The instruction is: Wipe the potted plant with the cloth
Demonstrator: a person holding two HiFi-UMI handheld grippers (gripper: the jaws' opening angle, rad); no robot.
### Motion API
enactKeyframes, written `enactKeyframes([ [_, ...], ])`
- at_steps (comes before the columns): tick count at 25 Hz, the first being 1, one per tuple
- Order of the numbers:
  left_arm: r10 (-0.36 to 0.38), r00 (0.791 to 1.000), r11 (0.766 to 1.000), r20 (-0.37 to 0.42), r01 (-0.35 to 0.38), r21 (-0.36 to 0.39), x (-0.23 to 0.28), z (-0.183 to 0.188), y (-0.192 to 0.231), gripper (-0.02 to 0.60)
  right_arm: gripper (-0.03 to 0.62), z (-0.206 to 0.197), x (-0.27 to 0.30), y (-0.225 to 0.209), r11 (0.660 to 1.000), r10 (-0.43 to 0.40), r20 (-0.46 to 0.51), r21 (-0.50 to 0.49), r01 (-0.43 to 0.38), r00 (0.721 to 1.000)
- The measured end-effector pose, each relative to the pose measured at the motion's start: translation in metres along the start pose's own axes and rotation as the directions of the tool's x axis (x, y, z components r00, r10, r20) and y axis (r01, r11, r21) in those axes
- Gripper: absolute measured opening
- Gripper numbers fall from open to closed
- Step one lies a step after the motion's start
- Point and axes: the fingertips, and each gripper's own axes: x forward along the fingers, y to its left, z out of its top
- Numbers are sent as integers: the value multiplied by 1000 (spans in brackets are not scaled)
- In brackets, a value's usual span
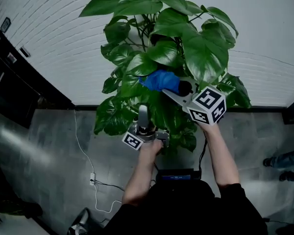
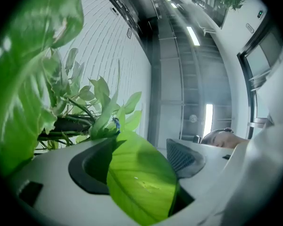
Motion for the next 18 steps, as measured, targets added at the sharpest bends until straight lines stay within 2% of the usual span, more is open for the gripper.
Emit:
enactKeyframes([
  [5, -8, 1000, 1000, 17, 8, -16, 0, 3, -1, 360, 115, -27, -18, 34, 995, 104, -72, 6, -104, 992],
  [12, -4, 1000, 1000, 16, 4, -23, -1, 2, 1, 360, 115, -44, -48, 60, 983, 170, -141, -44, -178, 975],
  [15, 1, 1000, 1000, 14, 0, -30, -2, 0, 0, 360, 115, -23, -65, 62, 980, 197, -55, -10, -197, 979],
  [16, 2, 1000, 999, 12, -1, -33, -2, -2, -1, 360, 115, -10, -72, 58, 983, 181, -1, 7, -181, 983],
  [18, 4, 1000, 999, 9, -3, -39, -3, -4, -1, 360, 115, 21, -88, 38, 996, 82, 119, 31, -86, 989],
])
